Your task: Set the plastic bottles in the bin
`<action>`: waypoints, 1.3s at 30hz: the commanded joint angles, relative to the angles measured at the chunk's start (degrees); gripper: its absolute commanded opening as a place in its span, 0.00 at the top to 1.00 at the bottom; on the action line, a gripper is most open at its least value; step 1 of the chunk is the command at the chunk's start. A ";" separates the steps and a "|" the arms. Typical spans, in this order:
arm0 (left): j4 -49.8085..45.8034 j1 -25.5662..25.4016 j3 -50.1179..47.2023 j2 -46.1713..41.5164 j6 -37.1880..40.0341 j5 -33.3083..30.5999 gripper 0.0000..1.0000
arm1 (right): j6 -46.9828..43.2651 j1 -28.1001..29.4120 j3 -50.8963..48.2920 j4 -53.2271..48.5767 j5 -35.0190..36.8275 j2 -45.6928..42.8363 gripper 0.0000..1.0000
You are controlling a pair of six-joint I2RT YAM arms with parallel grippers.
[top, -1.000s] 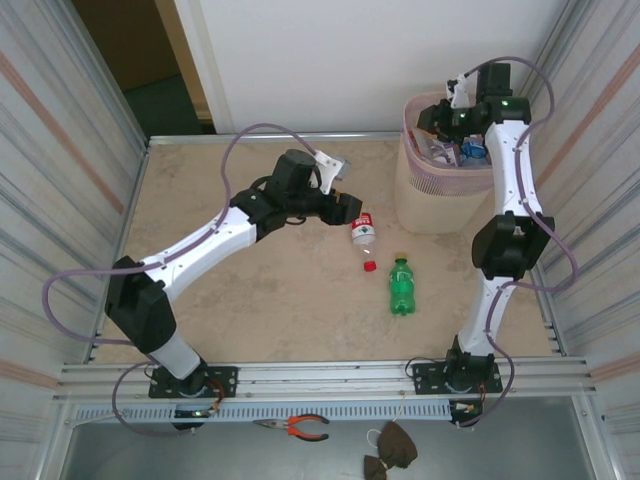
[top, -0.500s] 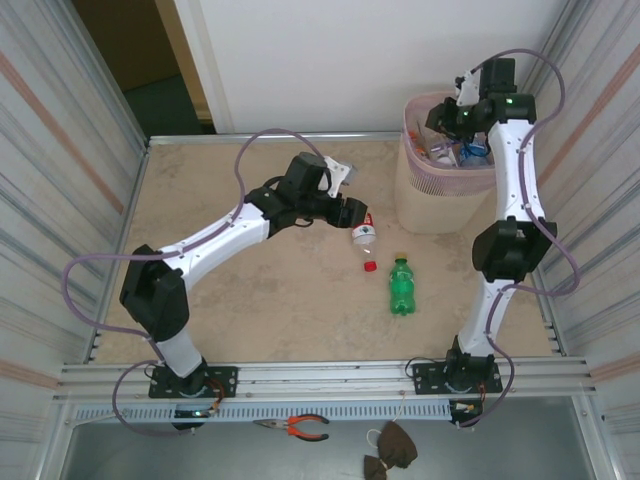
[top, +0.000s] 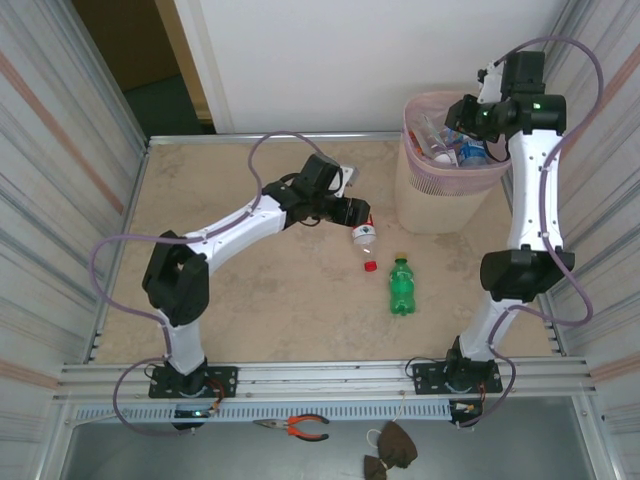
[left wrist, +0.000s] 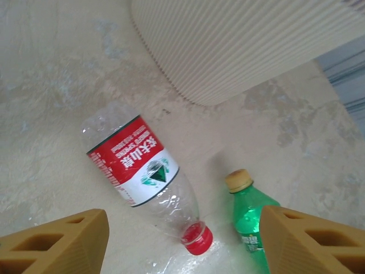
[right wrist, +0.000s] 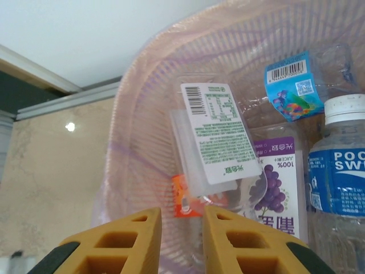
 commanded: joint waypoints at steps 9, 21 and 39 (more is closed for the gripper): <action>-11.94 -3.64 12.83 11.75 -12.58 -14.08 0.20 | -1.86 -1.13 -5.47 -0.07 0.52 -8.68 0.74; -22.90 -8.67 24.36 24.66 -21.54 -22.17 0.10 | -2.22 -1.81 -7.40 0.23 -0.28 -11.82 0.73; -21.34 -9.93 14.03 21.85 -23.07 -20.99 0.23 | -1.65 -1.81 -11.72 2.76 -1.02 -14.94 0.72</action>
